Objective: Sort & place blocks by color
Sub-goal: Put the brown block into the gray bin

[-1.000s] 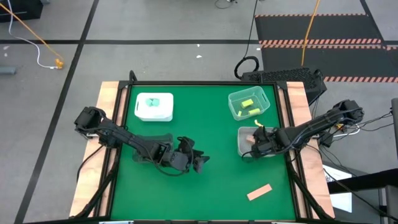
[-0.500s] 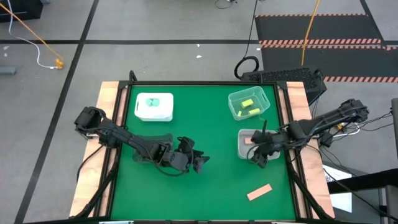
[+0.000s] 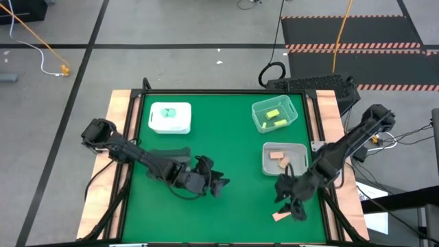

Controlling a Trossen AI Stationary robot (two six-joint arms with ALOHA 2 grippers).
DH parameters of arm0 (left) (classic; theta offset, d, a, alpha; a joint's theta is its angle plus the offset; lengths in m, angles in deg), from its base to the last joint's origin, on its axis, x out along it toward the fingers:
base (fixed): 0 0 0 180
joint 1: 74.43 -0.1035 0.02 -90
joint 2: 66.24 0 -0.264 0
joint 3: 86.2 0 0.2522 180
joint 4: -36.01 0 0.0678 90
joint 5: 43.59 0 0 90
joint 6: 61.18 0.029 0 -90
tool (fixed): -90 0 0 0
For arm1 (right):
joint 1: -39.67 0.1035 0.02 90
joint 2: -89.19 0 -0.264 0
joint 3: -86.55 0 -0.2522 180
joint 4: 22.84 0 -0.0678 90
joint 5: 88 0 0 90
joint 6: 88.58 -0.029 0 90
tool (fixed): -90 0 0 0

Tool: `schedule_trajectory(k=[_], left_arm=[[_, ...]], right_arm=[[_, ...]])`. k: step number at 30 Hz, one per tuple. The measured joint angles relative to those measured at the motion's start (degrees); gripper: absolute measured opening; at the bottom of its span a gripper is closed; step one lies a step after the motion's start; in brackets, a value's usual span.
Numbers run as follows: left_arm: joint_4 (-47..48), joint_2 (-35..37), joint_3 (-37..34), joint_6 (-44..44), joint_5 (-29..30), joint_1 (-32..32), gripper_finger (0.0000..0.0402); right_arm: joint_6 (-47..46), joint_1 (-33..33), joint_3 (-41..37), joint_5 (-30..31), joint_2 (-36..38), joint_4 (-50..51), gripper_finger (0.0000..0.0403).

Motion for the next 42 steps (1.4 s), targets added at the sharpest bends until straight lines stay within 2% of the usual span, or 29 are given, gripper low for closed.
schedule_trajectory(k=[7,12,23,29,32,35,42], left_arm=[[0.3,0.0,0.0,1.5,0.0,1.5,0.0237],[0.3,0.0,0.0,1.4,0.0,1.7,0.0237],[0.3,0.0,0.0,0.0,0.0,1.7,0.0237],[0.3,0.0,0.0,-0.4,0.0,1.6,0.0237],[0.3,0.0,0.0,-0.3,0.0,1.7,0.0237],[0.3,0.0,0.0,-0.2,0.0,1.7,0.0237],[0.3,0.0,0.0,0.2,0.0,1.7,0.0237]], right_arm=[[5.9,5.0,0.0,0.4,-7.5,-0.1,0.0201],[10.8,6.5,0.0,3.6,-12.2,-0.2,0.0201],[15.3,8.7,0.0,5.2,-17.9,-0.2,0.0201],[20.1,10.7,0.0,12.1,-19.7,0.1,0.0201],[22.9,11.0,0.0,13.6,-20.4,0.2,0.0199],[25.3,11.0,0.0,13.6,-20.6,0.0,0.0191],[26.4,11.0,0.0,8.7,-20.6,-0.6,0.0155]])
